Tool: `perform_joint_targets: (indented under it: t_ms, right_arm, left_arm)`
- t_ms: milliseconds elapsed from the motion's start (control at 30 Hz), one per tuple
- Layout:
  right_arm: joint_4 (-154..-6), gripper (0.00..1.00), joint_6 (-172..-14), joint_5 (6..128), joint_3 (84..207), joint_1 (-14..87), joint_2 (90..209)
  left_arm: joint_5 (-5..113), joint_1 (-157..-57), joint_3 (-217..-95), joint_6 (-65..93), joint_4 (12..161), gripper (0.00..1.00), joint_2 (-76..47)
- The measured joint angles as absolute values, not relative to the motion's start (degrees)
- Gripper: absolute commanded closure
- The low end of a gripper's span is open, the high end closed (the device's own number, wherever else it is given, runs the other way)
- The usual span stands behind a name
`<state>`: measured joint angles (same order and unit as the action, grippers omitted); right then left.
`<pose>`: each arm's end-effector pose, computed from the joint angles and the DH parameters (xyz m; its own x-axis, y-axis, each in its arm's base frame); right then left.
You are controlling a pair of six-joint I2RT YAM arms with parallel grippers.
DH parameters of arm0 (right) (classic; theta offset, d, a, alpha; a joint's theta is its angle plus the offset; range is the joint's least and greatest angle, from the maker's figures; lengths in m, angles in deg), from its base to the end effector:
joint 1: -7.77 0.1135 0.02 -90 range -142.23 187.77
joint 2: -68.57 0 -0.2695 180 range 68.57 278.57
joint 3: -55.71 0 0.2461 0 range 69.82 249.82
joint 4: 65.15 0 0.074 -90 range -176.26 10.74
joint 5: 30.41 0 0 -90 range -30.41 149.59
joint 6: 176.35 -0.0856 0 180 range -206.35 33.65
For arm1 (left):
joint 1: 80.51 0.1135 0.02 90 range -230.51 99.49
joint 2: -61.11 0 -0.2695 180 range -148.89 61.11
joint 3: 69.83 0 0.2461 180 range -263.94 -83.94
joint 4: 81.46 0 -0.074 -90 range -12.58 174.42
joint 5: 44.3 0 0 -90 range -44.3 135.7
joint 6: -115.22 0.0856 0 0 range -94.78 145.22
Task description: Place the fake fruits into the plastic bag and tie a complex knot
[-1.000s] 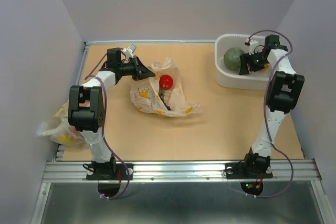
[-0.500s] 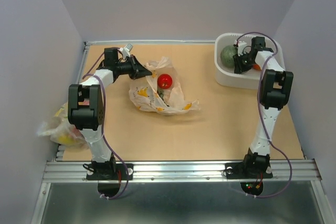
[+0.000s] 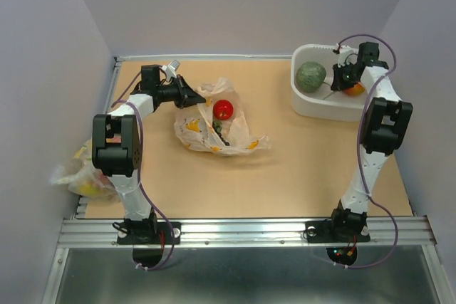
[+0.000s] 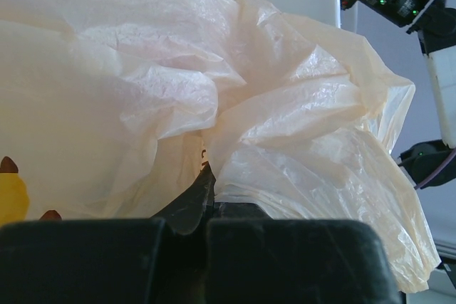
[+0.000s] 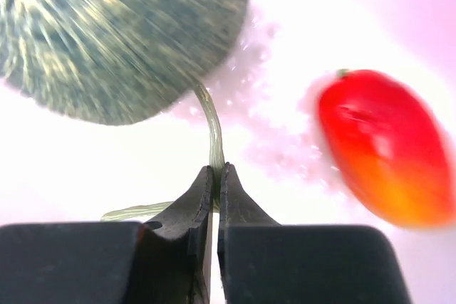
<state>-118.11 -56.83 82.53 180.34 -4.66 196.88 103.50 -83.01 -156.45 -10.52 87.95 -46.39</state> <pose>0.5118 -0.0786 0.1815 -0.7043 -0.3094 -0.6389 -0.4115 0.9113 0.0123 0.4294 -0.0913 0.2204 -0.8581 -0.2741 -0.4343 0.2995 0.4199 -0.8568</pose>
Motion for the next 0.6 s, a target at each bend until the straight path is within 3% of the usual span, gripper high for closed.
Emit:
perform_joint_targets:
  t_ms: [233, 600]
  right_arm:
    - [-118.0, 1.00, -58.9, 85.0, 181.5, -5.4, 190.6]
    - [-118.8, 1.00, -61.7, 87.6, 186.3, -5.3, 190.5]
  left_arm:
    - [103.6, -83.0, -157.5, -10.2, 87.6, 1.00, -46.8]
    - [103.6, -83.0, -157.6, -10.0, 87.5, 1.00, -46.8]
